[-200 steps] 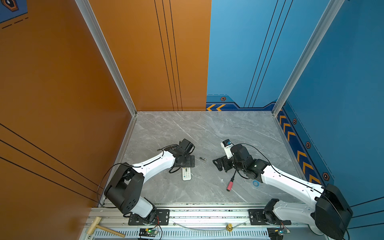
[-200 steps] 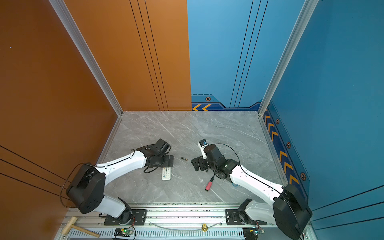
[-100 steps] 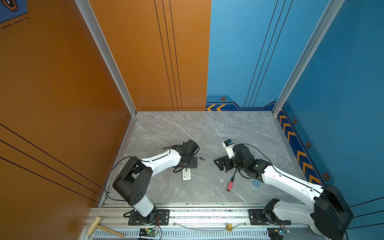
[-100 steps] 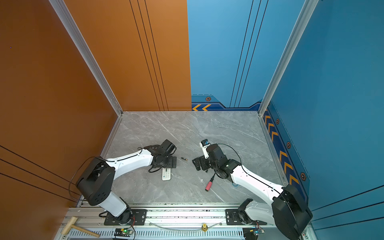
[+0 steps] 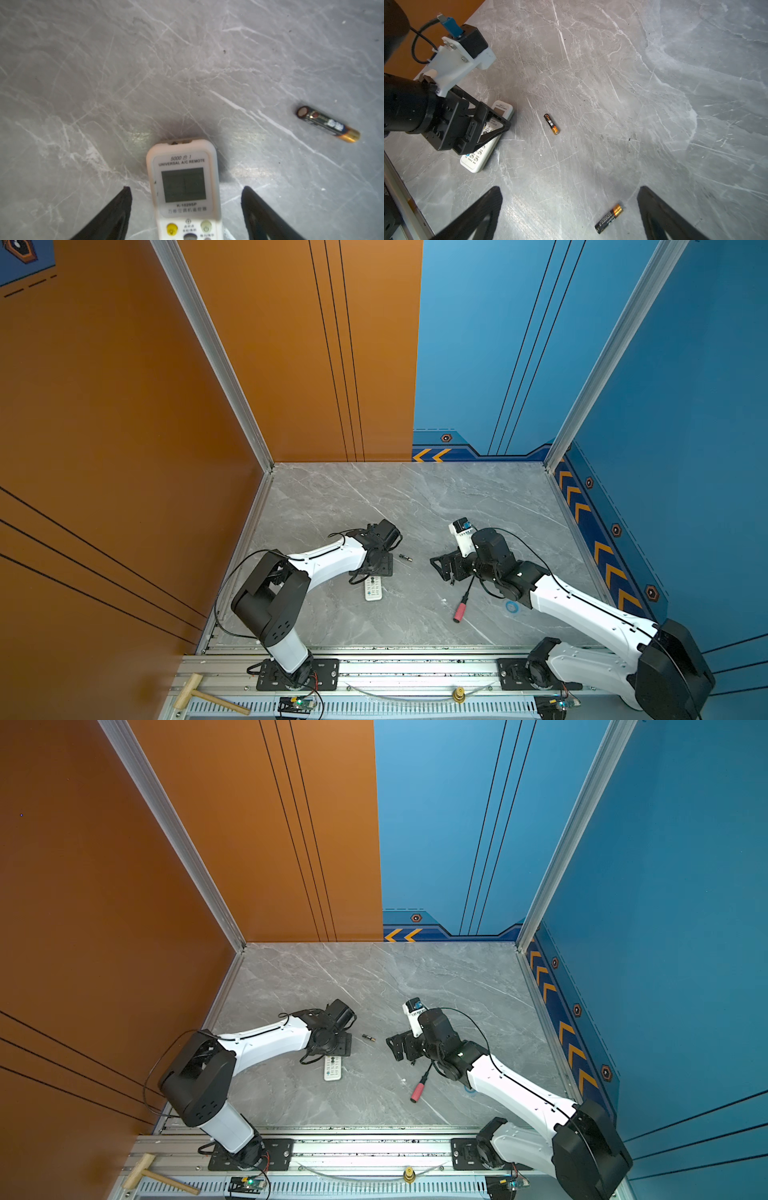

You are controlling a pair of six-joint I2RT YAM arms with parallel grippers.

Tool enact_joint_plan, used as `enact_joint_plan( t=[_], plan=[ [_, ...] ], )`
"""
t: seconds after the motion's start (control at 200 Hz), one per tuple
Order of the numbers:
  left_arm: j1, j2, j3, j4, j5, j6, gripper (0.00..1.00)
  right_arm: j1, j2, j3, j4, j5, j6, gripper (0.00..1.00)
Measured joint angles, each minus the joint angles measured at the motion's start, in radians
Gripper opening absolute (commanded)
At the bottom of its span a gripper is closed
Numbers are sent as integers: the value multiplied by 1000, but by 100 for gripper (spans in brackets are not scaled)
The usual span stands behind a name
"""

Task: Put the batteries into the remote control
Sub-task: 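Lower the left gripper and grasp the white remote by its top end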

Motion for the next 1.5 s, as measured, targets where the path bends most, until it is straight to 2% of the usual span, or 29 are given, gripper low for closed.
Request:
enact_joint_plan(
  t=[0.646,1.041,1.227,1.502],
  plan=[
    [-3,53,0,-6,-11,-2,67,-24,-10,-7,2,-8,1,100],
    [-6,56,0,-5,-13,-15,52,-35,-25,-15,16,-16,4,100],
    [-7,55,0,-5,-15,-17,38,-35,-26,-19,18,-23,4,100],
    [-11,24,-13,10,-14,-24,30,-50,-27,-19,17,-25,4,100]
  ],
)
